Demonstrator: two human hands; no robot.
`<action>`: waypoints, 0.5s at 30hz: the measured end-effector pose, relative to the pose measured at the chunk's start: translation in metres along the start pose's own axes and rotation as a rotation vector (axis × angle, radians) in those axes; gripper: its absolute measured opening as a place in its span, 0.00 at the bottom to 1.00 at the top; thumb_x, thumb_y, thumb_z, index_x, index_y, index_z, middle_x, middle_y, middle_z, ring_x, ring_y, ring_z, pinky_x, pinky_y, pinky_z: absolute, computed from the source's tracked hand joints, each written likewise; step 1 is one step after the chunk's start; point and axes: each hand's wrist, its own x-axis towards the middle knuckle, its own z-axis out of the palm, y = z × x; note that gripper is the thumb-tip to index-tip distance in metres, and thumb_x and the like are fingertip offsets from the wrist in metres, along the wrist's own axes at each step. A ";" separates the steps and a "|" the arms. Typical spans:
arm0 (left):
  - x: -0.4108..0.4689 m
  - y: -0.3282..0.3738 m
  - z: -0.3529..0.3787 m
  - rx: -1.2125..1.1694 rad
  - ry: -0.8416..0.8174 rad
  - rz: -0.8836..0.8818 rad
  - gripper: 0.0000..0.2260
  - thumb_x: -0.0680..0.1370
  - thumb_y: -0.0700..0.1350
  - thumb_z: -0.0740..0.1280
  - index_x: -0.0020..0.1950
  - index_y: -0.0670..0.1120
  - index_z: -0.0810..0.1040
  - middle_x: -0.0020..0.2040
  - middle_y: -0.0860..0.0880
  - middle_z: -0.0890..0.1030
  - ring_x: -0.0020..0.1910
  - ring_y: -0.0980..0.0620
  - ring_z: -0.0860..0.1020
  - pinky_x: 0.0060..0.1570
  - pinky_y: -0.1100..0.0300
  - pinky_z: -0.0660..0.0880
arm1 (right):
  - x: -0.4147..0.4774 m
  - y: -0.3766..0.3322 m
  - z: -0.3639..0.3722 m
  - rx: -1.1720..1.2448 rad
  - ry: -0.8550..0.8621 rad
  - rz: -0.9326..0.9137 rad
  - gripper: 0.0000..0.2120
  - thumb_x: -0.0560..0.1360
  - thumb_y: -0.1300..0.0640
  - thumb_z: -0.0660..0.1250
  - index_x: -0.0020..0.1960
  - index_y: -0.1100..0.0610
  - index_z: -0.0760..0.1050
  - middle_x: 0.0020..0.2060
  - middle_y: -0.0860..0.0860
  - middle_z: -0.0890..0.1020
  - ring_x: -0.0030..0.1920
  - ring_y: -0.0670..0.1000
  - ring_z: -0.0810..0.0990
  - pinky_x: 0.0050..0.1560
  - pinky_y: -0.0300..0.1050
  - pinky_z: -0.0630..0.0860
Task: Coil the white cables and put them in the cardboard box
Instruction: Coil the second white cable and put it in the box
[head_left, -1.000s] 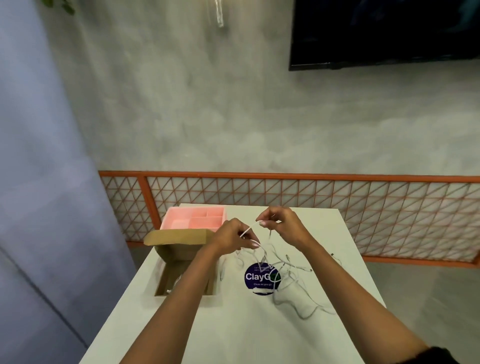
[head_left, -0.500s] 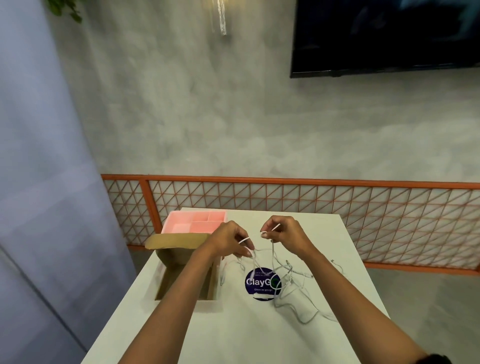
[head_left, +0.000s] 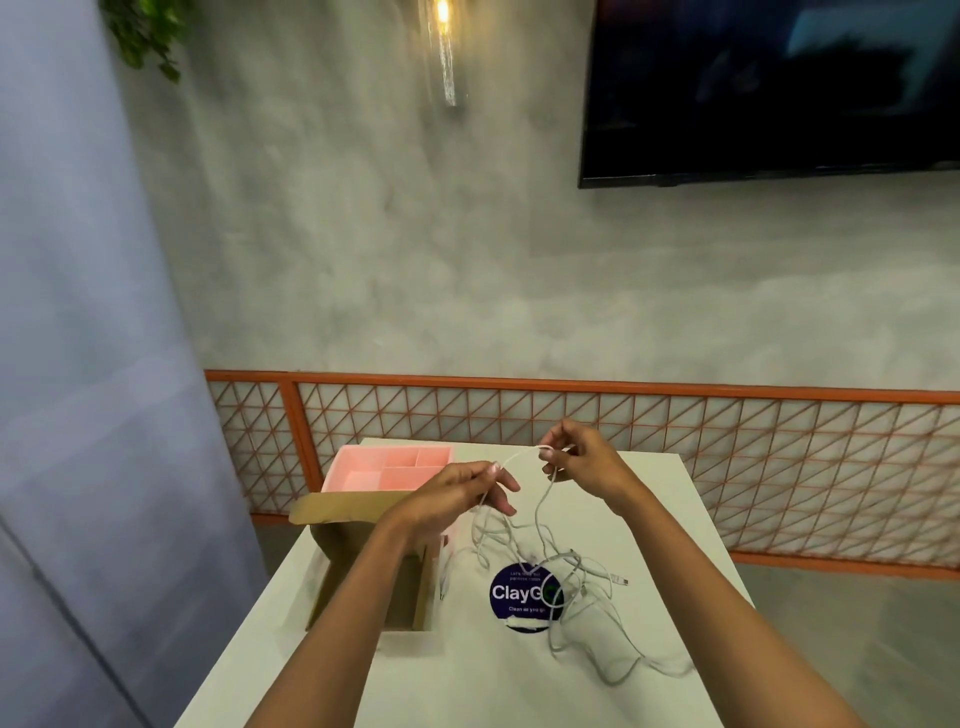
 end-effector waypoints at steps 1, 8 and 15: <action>-0.001 -0.002 -0.002 0.000 -0.022 -0.006 0.16 0.80 0.54 0.57 0.51 0.46 0.80 0.42 0.48 0.83 0.53 0.49 0.81 0.63 0.51 0.69 | 0.001 0.000 -0.001 0.015 0.040 0.007 0.05 0.76 0.68 0.64 0.44 0.59 0.72 0.38 0.54 0.75 0.34 0.49 0.78 0.36 0.40 0.78; -0.007 -0.004 -0.003 0.043 0.071 0.033 0.13 0.81 0.49 0.60 0.46 0.44 0.80 0.30 0.51 0.75 0.29 0.57 0.71 0.35 0.65 0.70 | -0.002 -0.004 -0.006 -0.185 -0.038 0.081 0.10 0.76 0.71 0.60 0.51 0.61 0.77 0.41 0.50 0.79 0.40 0.46 0.79 0.36 0.30 0.73; -0.001 0.003 0.003 0.179 0.165 0.067 0.13 0.81 0.51 0.60 0.44 0.47 0.80 0.28 0.51 0.71 0.27 0.59 0.66 0.28 0.66 0.60 | -0.009 -0.019 0.009 -0.238 -0.417 -0.040 0.11 0.80 0.53 0.61 0.50 0.58 0.78 0.39 0.48 0.80 0.43 0.43 0.79 0.48 0.34 0.71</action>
